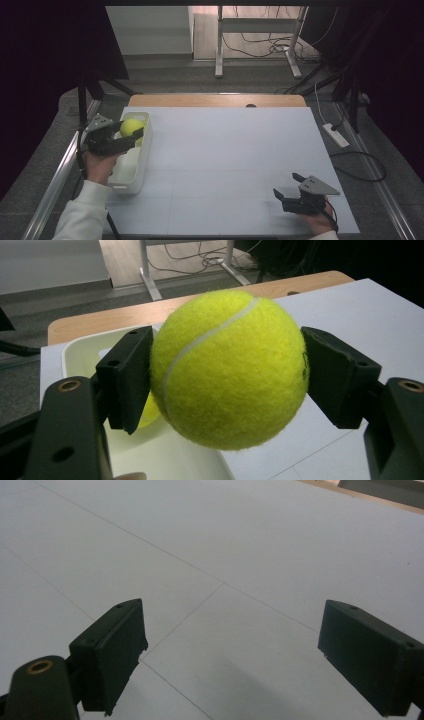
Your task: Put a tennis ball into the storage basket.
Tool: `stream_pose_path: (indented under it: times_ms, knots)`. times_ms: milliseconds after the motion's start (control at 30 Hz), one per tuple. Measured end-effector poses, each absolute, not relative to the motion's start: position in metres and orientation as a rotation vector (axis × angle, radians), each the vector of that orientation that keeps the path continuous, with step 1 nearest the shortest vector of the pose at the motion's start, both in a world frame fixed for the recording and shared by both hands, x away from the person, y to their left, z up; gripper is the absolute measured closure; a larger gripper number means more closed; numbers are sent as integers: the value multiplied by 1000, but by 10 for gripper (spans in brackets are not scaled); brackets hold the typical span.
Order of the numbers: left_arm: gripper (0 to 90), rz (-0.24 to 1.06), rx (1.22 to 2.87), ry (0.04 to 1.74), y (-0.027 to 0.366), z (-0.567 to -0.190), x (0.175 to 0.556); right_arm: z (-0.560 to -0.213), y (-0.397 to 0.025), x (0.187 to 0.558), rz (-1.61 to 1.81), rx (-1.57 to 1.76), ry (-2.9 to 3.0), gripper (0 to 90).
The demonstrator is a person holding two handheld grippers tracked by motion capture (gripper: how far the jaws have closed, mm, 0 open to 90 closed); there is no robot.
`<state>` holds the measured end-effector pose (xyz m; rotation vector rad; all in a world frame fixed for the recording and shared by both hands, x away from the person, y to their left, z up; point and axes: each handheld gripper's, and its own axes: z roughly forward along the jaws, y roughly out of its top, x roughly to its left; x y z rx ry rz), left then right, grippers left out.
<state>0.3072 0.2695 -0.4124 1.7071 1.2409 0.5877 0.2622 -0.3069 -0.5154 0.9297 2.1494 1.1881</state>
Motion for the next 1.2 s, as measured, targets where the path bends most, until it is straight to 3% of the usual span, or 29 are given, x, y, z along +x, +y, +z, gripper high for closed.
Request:
stream_pose_path:
  times_ms: [1200]
  knots:
    - [261,568,1799,1374,285,-435,323,-516,-305,262,1181,927,2157,114]
